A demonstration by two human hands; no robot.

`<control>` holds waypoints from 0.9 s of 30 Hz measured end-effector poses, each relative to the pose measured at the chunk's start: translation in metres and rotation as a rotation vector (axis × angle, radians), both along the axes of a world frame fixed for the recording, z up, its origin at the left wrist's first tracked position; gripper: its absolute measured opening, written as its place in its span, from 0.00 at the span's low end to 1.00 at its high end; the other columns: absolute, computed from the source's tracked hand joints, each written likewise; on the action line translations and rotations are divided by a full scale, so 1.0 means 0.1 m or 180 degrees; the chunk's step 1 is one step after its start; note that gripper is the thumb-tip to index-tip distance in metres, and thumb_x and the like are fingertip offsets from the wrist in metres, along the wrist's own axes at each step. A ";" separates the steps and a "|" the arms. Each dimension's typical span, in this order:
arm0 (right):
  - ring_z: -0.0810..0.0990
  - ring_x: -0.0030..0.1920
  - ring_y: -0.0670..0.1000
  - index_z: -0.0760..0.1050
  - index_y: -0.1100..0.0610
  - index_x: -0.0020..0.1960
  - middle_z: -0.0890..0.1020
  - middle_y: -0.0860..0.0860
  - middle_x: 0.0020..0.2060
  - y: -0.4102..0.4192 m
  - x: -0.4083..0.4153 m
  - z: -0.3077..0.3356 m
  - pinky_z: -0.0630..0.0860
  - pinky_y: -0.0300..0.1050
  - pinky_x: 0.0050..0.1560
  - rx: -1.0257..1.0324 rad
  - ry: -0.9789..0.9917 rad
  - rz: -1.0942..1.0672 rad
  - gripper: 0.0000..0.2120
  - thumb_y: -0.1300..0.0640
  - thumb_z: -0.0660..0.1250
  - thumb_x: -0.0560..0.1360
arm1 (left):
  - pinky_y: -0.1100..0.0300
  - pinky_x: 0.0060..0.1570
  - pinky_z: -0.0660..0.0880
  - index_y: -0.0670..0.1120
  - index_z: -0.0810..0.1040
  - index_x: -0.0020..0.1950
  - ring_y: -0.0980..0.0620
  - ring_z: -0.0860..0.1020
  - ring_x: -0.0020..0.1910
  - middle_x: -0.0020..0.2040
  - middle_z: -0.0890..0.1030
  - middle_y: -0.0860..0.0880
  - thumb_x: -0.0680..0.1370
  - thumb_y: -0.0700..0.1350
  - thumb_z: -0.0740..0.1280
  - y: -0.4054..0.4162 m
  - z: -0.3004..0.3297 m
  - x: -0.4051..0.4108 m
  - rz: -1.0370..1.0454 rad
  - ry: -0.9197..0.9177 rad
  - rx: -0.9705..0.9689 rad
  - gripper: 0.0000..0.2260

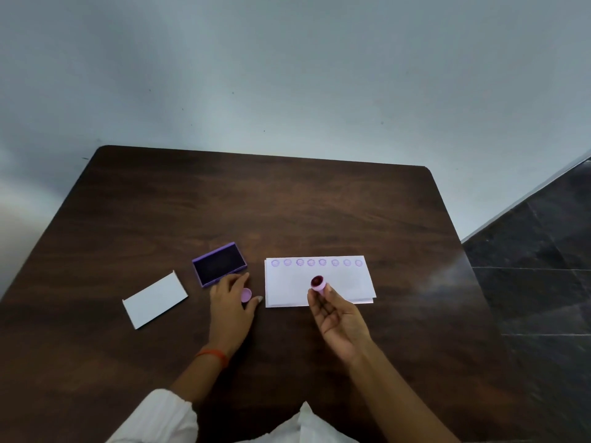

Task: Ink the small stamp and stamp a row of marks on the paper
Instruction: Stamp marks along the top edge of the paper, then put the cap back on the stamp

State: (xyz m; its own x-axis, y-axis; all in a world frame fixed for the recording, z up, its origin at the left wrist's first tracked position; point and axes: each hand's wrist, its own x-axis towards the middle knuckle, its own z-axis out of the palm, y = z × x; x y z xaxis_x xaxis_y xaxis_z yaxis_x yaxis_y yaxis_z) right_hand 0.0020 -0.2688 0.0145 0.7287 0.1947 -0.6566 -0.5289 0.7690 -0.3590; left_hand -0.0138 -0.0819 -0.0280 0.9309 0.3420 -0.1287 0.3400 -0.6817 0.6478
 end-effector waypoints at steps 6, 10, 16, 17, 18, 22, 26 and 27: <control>0.85 0.41 0.54 0.83 0.65 0.39 0.86 0.59 0.40 0.07 -0.04 0.02 0.83 0.47 0.44 0.0026 0.0033 0.0106 0.06 0.67 0.70 0.63 | 0.53 0.59 0.69 0.43 0.78 0.58 0.44 0.70 0.59 0.60 0.75 0.42 0.72 0.41 0.71 0.01 0.01 0.02 0.0038 -0.0099 -0.0091 0.14; 0.85 0.40 0.54 0.82 0.66 0.42 0.86 0.60 0.40 0.10 -0.04 0.03 0.84 0.47 0.41 0.0074 0.0070 0.0078 0.08 0.67 0.69 0.63 | 0.54 0.56 0.70 0.43 0.79 0.55 0.46 0.72 0.56 0.56 0.78 0.43 0.72 0.42 0.71 0.05 0.04 0.01 0.0033 -0.0127 -0.0234 0.12; 0.85 0.42 0.54 0.83 0.66 0.41 0.86 0.59 0.41 0.15 -0.03 0.04 0.83 0.45 0.39 0.0089 -0.0034 0.0217 0.07 0.67 0.70 0.63 | 0.54 0.55 0.76 0.46 0.79 0.53 0.53 0.77 0.52 0.53 0.80 0.47 0.72 0.41 0.71 0.04 0.21 -0.07 0.0409 -0.0294 -0.0962 0.11; 0.85 0.42 0.54 0.83 0.65 0.41 0.86 0.60 0.41 0.17 -0.02 0.04 0.83 0.45 0.39 0.0094 -0.0054 0.0249 0.07 0.66 0.70 0.63 | 0.54 0.55 0.76 0.47 0.79 0.53 0.53 0.78 0.51 0.53 0.81 0.48 0.72 0.41 0.71 0.04 0.24 -0.08 0.0450 -0.0306 -0.1083 0.11; 0.85 0.42 0.54 0.83 0.65 0.41 0.86 0.60 0.41 0.19 -0.02 0.05 0.83 0.45 0.38 0.0087 -0.0072 0.0288 0.07 0.66 0.70 0.63 | 0.55 0.53 0.77 0.47 0.79 0.53 0.54 0.78 0.50 0.52 0.81 0.49 0.72 0.41 0.71 0.04 0.28 -0.09 0.0453 -0.0322 -0.1177 0.11; 0.85 0.45 0.54 0.83 0.63 0.43 0.86 0.59 0.43 0.30 0.00 0.08 0.83 0.45 0.41 -0.0095 -0.0253 0.0571 0.08 0.65 0.70 0.64 | 0.71 0.43 0.71 0.49 0.79 0.52 0.61 0.77 0.46 0.48 0.79 0.55 0.69 0.40 0.73 0.05 0.43 -0.13 0.0378 -0.0440 -0.1312 0.13; 0.85 0.47 0.53 0.83 0.61 0.44 0.86 0.56 0.43 0.43 0.05 0.14 0.82 0.42 0.44 -0.0620 -0.0723 0.0890 0.07 0.66 0.66 0.72 | 0.80 0.37 0.71 0.49 0.80 0.52 0.67 0.76 0.43 0.43 0.77 0.63 0.68 0.38 0.74 0.07 0.53 -0.17 0.0294 -0.0542 -0.1273 0.15; 0.85 0.46 0.53 0.83 0.60 0.44 0.87 0.55 0.43 0.47 0.06 0.15 0.82 0.41 0.45 -0.0782 -0.0816 0.0965 0.08 0.66 0.66 0.72 | 0.81 0.38 0.70 0.49 0.80 0.52 0.68 0.76 0.43 0.43 0.77 0.63 0.68 0.37 0.74 0.08 0.55 -0.18 0.0267 -0.0589 -0.1238 0.16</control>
State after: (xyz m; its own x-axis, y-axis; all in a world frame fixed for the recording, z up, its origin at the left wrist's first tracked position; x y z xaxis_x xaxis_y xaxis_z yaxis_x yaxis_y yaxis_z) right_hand 0.0077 -0.2218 0.0299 0.8077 0.2852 -0.5161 -0.5871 0.4692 -0.6596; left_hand -0.0314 -0.0740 0.0269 0.9215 0.3763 -0.0966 0.2379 -0.3499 0.9061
